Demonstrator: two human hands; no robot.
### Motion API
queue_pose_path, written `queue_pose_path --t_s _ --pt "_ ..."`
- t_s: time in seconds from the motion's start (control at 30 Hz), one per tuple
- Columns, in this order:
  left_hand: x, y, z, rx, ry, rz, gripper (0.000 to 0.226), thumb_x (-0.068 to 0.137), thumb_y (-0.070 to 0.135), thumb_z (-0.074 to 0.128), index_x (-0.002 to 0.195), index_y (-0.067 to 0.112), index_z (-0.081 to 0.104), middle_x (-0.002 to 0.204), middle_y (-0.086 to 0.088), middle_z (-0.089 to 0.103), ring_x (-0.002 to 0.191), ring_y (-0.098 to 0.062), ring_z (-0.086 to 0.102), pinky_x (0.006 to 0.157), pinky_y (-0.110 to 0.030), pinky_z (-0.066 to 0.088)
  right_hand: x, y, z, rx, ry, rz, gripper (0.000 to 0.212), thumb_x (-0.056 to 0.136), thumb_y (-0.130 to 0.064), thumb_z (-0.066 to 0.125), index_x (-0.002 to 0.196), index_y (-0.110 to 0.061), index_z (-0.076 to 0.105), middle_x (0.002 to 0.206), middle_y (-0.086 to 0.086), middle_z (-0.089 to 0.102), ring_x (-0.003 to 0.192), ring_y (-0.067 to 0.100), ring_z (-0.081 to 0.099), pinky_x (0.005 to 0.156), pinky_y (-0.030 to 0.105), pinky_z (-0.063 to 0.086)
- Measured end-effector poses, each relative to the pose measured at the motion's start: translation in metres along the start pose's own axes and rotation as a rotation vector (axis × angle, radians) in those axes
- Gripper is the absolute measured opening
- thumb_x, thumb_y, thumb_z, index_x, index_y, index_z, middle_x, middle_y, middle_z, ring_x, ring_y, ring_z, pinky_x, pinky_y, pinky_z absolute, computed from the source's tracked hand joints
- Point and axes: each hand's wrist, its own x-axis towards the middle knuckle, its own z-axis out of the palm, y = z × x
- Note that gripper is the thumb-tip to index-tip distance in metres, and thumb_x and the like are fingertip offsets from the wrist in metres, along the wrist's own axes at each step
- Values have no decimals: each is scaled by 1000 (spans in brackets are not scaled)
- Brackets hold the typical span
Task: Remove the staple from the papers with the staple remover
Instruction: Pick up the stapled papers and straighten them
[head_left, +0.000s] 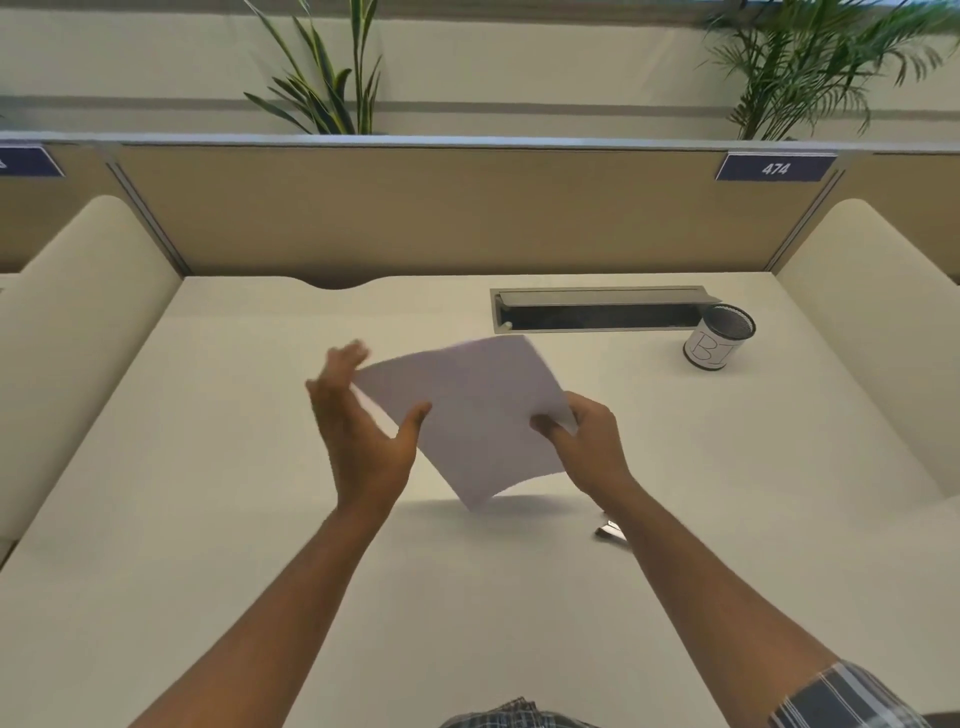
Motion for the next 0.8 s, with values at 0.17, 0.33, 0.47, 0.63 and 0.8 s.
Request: queue_pose_path --t_s 0.17,0.33,0.47,0.63,0.8 --pt "-21 -10 8 -423 -278 -506 76 83 26 82 144 32 36 152 10 43 140 -8 43 115 -39 40 -19 12 1 339 14 127 7 92 -11 74 99 -14 74 92 -3 76 76 5 68 66 15 53" --pt "-33 0 17 -380 -340 -511 20 98 17 64 99 37 65 95 16 75 94 -5 70 83 -31 55 -29 22 10 400 70 182 10 92 -10 74 101 -15 75 96 1 78 82 10 72 69 18 55" --pt "-52 -4 21 -351 -330 -517 20 99 17 61 106 36 62 102 16 71 93 3 66 82 -26 56 -33 31 16 358 104 226 8 93 -10 73 92 -18 74 91 -1 78 80 12 71 71 22 55" --pt "-68 -13 27 -324 -337 -590 19 99 16 60 116 24 62 104 14 70 96 -1 66 86 -31 54 -36 43 26 217 62 250 12 95 -15 70 105 -10 75 97 3 77 92 24 72 76 30 54" --pt "-65 -14 27 -328 -323 -596 24 99 16 62 122 21 60 107 16 68 101 -1 64 83 -23 52 -35 43 26 200 67 243 15 95 -14 70 109 -11 74 100 0 77 92 16 71 74 21 52"
